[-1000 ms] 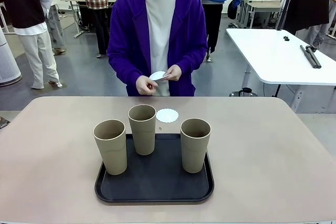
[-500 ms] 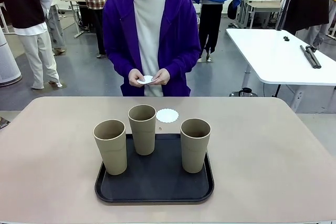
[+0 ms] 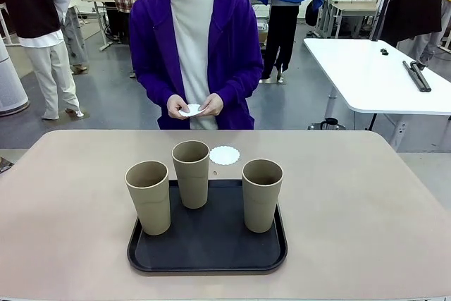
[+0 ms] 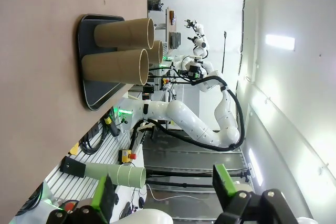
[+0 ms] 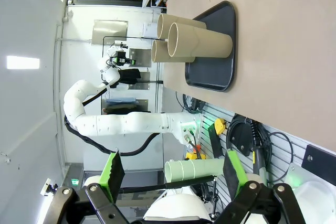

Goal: Place coasters on the table and set cups on them.
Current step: Pick up one Reusable plastic cup and place it on a coaster set by the human.

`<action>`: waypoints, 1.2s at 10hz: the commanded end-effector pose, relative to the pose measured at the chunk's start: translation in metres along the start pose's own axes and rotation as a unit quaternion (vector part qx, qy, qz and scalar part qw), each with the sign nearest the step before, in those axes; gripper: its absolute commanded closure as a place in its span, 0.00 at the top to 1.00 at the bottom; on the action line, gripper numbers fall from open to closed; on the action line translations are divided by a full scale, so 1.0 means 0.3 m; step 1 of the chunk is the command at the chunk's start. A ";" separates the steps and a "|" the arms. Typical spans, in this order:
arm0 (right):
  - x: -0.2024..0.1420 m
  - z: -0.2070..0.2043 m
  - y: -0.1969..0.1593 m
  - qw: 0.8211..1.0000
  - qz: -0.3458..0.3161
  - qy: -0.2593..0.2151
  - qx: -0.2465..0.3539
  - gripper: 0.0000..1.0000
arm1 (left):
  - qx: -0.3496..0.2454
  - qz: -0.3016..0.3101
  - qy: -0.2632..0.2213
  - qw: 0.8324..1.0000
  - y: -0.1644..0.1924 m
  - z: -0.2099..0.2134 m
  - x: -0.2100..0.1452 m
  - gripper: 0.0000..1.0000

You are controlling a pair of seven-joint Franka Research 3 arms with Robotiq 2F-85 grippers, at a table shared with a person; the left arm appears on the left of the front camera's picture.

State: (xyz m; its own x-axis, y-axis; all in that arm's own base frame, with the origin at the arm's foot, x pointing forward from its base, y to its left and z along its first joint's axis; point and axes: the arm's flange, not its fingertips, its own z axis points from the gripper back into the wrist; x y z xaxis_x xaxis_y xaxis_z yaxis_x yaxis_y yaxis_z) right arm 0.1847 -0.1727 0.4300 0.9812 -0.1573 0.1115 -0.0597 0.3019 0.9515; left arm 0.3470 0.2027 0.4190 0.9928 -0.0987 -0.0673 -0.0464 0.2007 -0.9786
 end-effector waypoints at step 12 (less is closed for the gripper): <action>0.000 0.003 0.003 1.000 0.004 -0.002 0.007 1.00 | -0.004 -0.003 -0.005 1.000 -0.003 0.005 0.000 1.00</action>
State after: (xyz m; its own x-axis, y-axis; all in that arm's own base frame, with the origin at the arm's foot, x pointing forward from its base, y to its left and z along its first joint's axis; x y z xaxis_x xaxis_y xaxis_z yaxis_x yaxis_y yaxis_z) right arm 0.1847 -0.1727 0.4299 0.9813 -0.1574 0.1111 -0.0593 0.3018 0.9515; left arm 0.3470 0.2027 0.4190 0.9928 -0.0987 -0.0673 -0.0464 0.2007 -0.9786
